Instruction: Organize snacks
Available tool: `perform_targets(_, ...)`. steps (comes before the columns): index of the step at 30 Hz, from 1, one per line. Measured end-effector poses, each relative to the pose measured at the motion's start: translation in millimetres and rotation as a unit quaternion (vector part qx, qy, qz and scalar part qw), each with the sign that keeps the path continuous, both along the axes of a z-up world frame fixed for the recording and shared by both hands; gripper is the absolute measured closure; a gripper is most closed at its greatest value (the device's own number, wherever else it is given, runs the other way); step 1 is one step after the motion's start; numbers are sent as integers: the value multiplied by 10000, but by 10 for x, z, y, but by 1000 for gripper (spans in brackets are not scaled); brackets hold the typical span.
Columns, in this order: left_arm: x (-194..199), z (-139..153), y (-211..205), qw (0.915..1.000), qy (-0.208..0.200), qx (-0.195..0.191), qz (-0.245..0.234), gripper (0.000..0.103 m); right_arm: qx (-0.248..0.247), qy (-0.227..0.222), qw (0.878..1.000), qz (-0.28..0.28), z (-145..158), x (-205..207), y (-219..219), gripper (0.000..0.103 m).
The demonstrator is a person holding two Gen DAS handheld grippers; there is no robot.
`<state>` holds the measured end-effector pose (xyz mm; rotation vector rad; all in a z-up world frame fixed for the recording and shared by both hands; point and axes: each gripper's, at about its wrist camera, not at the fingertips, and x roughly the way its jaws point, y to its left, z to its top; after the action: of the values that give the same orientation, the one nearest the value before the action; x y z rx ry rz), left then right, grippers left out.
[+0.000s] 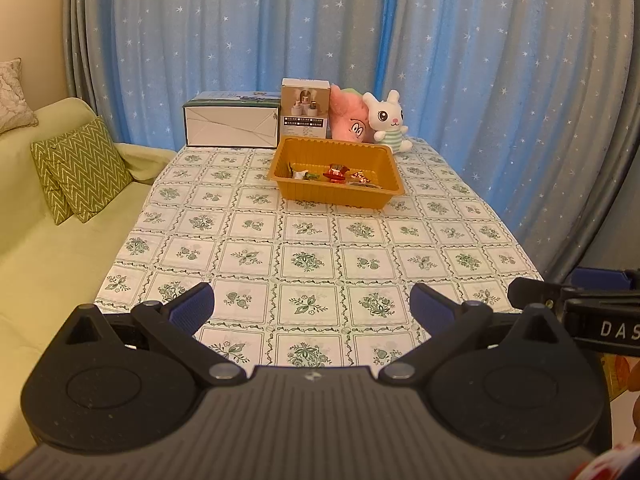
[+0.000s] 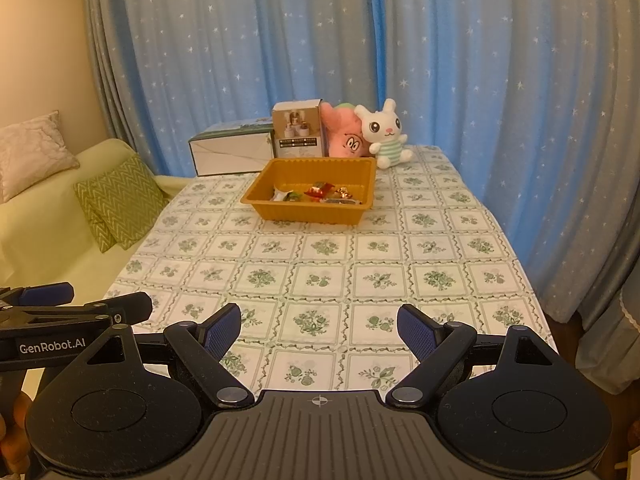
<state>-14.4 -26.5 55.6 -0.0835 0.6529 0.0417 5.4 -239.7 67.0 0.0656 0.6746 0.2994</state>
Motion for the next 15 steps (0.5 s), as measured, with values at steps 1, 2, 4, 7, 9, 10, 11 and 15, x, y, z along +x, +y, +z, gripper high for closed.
perform_targets(1, 2, 0, -1, 10000, 1, 0, -2, 0, -4, 0, 10000, 0, 0, 0, 1, 18)
perform_targets(2, 2, 0, -1, 10000, 3, 4, -1, 0, -4, 1, 10000, -1, -2, 0, -1, 18)
perform_targets(4, 1, -3, -8, 10000, 6, 3, 1, 0, -1, 1, 10000, -1, 0, 0, 0, 18)
perform_targets(7, -1, -7, -9, 10000, 6, 4, -4, 0, 1, 3, 10000, -4, -4, -1, 7, 18)
perform_targets(9, -1, -7, -10, 10000, 6, 2, -2, 0, 2, 3, 10000, -2, -5, 0, 6, 18)
perform_targets(10, 0, -8, -11, 10000, 6, 3, 1, 0, 4, 6, 10000, -3, -4, 0, 6, 18)
perform_targets(11, 0, -7, -10, 10000, 4, 2, -1, 0, 4, 5, 10000, -5, -4, 0, 6, 18)
perform_targets(15, 1, -8, -11, 10000, 9, -1, 0, 0, 5, 4, 10000, -6, -6, 2, 4, 18)
